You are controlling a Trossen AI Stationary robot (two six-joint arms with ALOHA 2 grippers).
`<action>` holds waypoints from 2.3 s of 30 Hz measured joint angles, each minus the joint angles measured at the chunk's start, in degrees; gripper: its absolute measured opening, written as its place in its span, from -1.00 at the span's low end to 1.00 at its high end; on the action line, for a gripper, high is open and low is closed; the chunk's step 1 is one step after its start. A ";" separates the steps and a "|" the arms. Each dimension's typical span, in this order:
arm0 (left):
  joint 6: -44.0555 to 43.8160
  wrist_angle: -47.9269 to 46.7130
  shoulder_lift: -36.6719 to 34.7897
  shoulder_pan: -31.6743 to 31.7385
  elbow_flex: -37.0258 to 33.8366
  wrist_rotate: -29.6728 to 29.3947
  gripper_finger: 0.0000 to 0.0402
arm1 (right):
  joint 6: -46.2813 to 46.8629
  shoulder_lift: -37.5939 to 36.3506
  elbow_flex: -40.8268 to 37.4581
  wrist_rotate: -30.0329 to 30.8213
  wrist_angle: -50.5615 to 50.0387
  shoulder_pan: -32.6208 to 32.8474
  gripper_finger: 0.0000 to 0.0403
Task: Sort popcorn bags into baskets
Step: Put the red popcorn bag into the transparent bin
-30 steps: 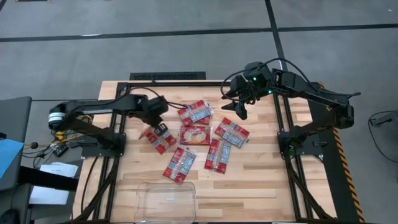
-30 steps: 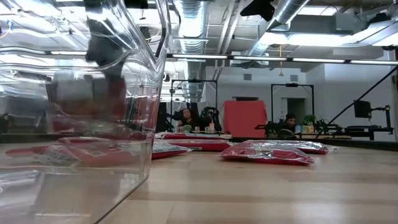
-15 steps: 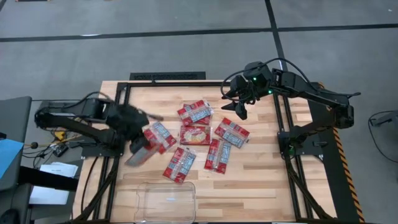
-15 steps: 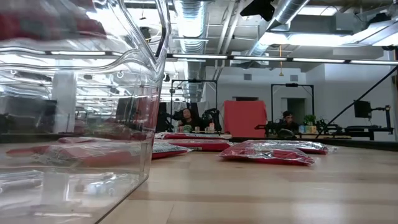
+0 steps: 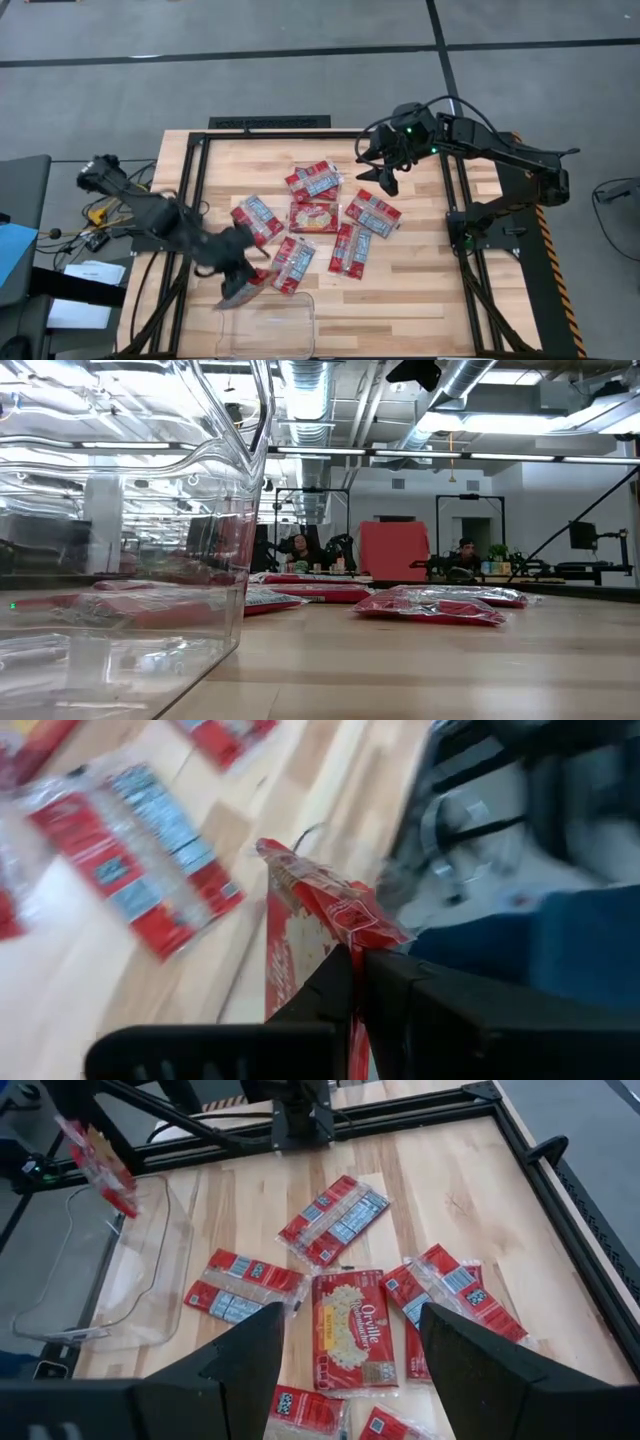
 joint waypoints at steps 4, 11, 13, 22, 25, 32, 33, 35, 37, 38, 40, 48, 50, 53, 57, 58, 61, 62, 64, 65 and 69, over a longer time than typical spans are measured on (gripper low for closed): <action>-0.13 -7.70 8.70 -3.22 7.10 -1.98 -1.00 | -1.85 0.00 0.00 0.00 -1.19 1.04 0.29; -0.96 -15.19 20.01 -7.06 14.64 -8.60 -1.00 | 1.35 0.00 0.00 0.00 -1.46 2.51 0.29; -0.70 -14.57 22.24 -7.61 15.33 -9.49 -1.00 | 2.34 0.00 0.00 0.00 -1.45 3.15 0.29; -0.20 -13.33 32.32 -10.21 15.44 -12.10 -1.00 | 4.50 0.00 0.00 0.22 -0.99 6.06 0.29; 1.67 -12.67 36.16 -10.38 15.44 -13.16 -1.00 | 5.62 0.00 0.00 0.21 0.20 6.88 0.29; 3.03 -7.62 42.08 -10.44 15.42 -9.52 -1.00 | 6.78 0.00 0.00 0.28 2.07 8.88 0.29; 3.11 -6.79 42.33 -10.48 15.42 -9.77 -1.00 | 6.80 0.01 0.00 0.26 2.12 9.12 0.29; 3.14 -5.55 42.80 -10.53 15.42 -10.02 -1.00 | 7.29 0.00 0.00 0.24 2.05 9.72 0.29; 3.20 -4.30 42.98 -10.53 15.42 -10.02 -0.97 | 7.68 0.02 0.00 0.22 2.02 10.24 0.29; 3.30 -3.43 42.98 -10.47 15.42 -10.01 -0.95 | 7.68 0.02 0.00 0.24 2.07 10.53 0.29; 3.37 -2.10 42.96 -10.32 15.42 -9.25 -0.86 | 7.69 0.02 0.00 0.27 2.02 11.16 0.29; 2.78 0.37 42.96 -10.15 15.42 -1.37 -0.13 | 7.68 0.01 0.00 0.24 2.01 12.98 0.29; 0.85 0.64 42.79 -9.41 15.42 1.71 0.06 | 7.68 0.02 0.00 0.23 2.00 13.06 0.29; 0.09 1.61 40.70 -8.25 15.33 6.53 0.26 | 7.70 0.02 0.00 0.22 2.01 12.98 0.29; 1.25 0.22 33.34 -6.91 15.33 7.50 0.34 | 7.81 0.01 0.00 0.05 2.00 12.95 0.29; 1.50 -0.69 31.14 -6.52 15.33 6.40 0.34 | 7.81 -0.04 0.00 0.05 1.96 12.95 0.29; 1.14 -5.39 22.63 -5.05 15.35 -2.69 0.29 | 7.81 -0.33 0.00 0.02 1.91 12.95 0.29; 0.64 -7.55 19.73 -4.71 15.44 -7.10 0.28 | 7.79 -0.33 0.00 0.02 1.90 12.95 0.29; -1.00 -13.85 14.31 -3.82 15.36 -16.07 0.24 | 7.74 -0.47 0.00 0.03 1.37 12.76 0.29; -2.35 -17.80 12.15 -3.11 14.96 -19.62 0.23 | 7.62 -0.66 0.00 0.02 1.02 12.54 0.29; -8.53 -31.02 6.31 1.86 10.60 -27.62 0.20 | 6.26 -0.79 0.02 0.30 -0.91 11.90 0.29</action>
